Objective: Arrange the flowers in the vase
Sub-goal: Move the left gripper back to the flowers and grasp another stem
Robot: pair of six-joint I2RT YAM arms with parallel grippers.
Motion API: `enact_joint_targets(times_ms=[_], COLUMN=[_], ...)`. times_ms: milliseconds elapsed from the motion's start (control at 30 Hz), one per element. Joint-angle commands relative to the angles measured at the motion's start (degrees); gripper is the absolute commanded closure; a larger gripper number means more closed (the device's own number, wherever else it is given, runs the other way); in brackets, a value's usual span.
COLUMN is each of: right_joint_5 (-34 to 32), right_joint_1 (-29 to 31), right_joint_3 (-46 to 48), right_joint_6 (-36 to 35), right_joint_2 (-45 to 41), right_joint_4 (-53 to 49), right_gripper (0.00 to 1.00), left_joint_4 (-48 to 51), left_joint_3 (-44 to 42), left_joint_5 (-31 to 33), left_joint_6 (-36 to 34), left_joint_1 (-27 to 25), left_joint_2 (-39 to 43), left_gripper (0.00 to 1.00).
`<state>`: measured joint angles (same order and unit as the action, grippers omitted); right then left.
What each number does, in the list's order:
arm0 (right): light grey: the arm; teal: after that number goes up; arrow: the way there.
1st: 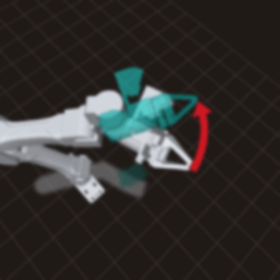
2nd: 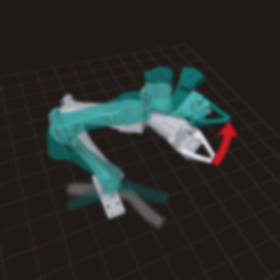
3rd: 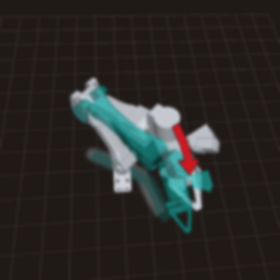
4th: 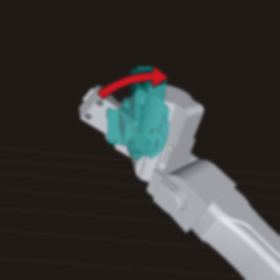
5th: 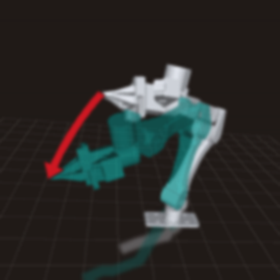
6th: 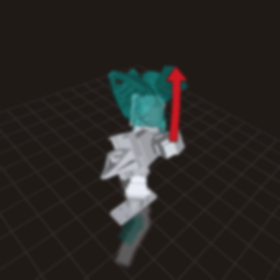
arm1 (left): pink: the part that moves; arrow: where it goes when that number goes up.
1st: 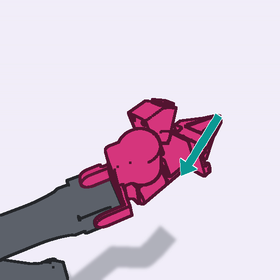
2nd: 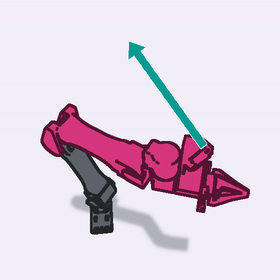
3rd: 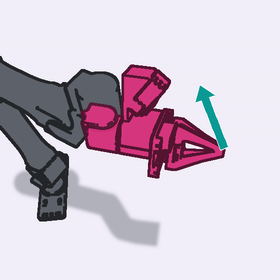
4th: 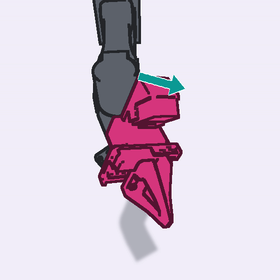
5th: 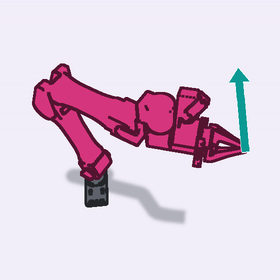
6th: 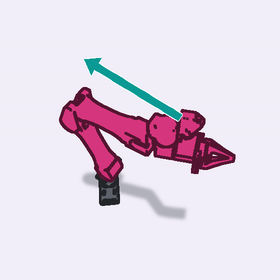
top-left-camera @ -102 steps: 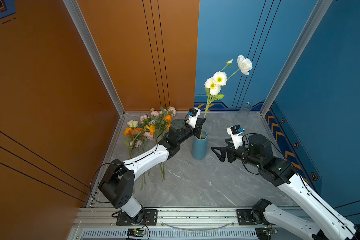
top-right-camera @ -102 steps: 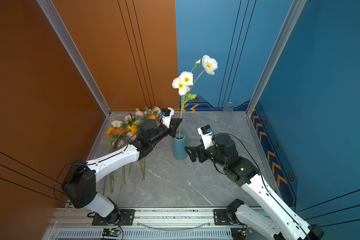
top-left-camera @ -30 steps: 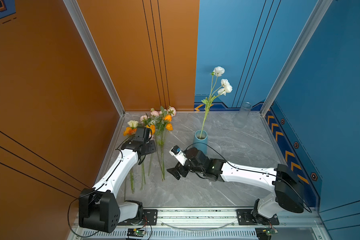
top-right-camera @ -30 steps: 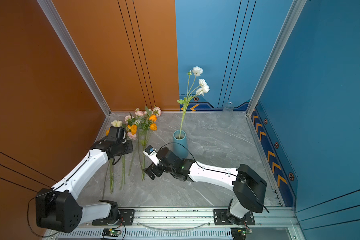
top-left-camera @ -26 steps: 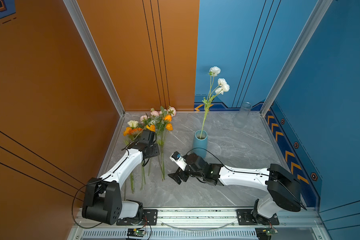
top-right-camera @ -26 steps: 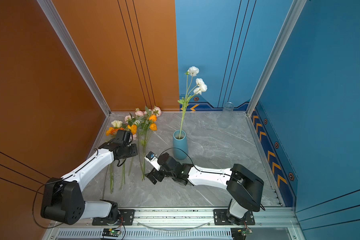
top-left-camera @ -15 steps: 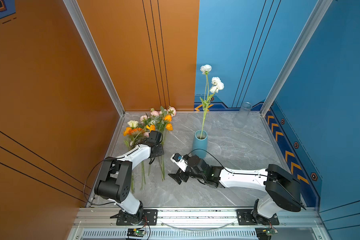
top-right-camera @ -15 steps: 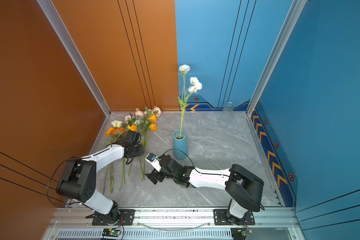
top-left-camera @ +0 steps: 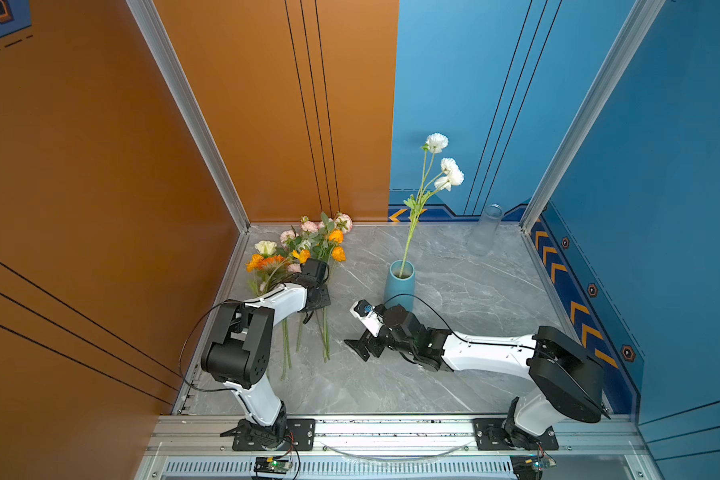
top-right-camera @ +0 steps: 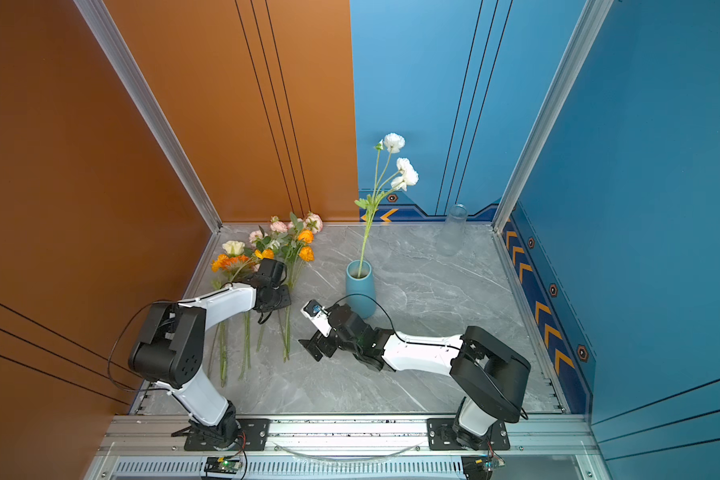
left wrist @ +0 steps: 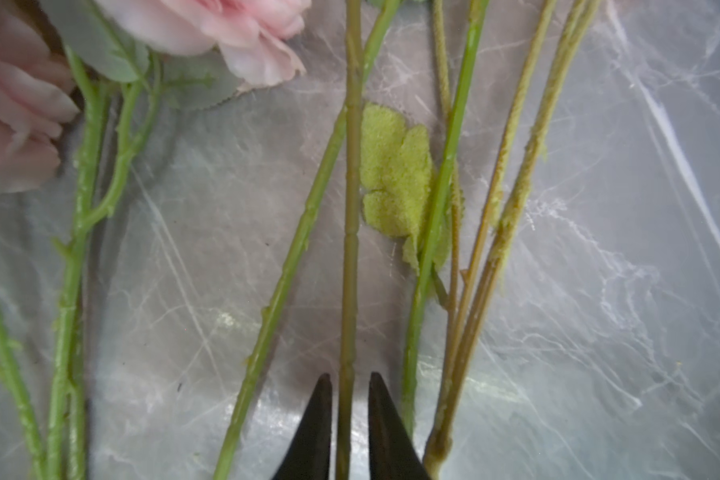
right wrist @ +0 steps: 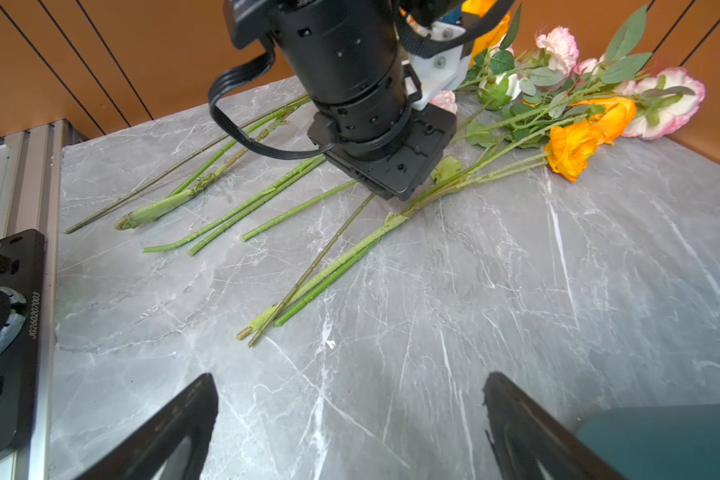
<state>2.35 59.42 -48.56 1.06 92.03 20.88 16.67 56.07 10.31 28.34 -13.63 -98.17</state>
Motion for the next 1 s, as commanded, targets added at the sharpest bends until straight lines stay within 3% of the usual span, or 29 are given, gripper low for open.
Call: enact_joint_targets(times_ms=[0, 100, 400, 667, 967], right_joint_5=[1.8, 1.8, 2.0, 0.8, 2.2], right_joint_1=[-0.3, -0.6, -1.4, -1.9, -3.1], right_joint_3=[0.7, 0.7, 1.9, 3.2, 4.5], right_joint_6=[0.9, 0.9, 1.0, -0.1, -4.0], right_joint_2=[-1.9, -1.6, -3.2, -6.0, -17.0], right_joint_4=[1.9, 1.9, 2.7, 2.8, -1.9], right_gripper=[0.0, 0.0, 0.0, 0.0, 0.0], left_joint_4=[0.2, 1.5, 8.3, 7.2, 3.0], left_joint_3=[0.8, 1.0, 0.6, 1.4, 9.2], left_joint_5=[1.1, 0.9, 0.5, -8.9, -8.6], left_joint_6=[-0.5, -1.8, -5.0, -8.0, -9.7], left_joint_1=[-0.4, -0.5, -0.5, -1.1, -7.7], left_joint_2=[0.6, 3.0, 14.5, 21.3, 27.8], left_gripper=[0.91, 1.0, 1.0, 1.0, 1.0])
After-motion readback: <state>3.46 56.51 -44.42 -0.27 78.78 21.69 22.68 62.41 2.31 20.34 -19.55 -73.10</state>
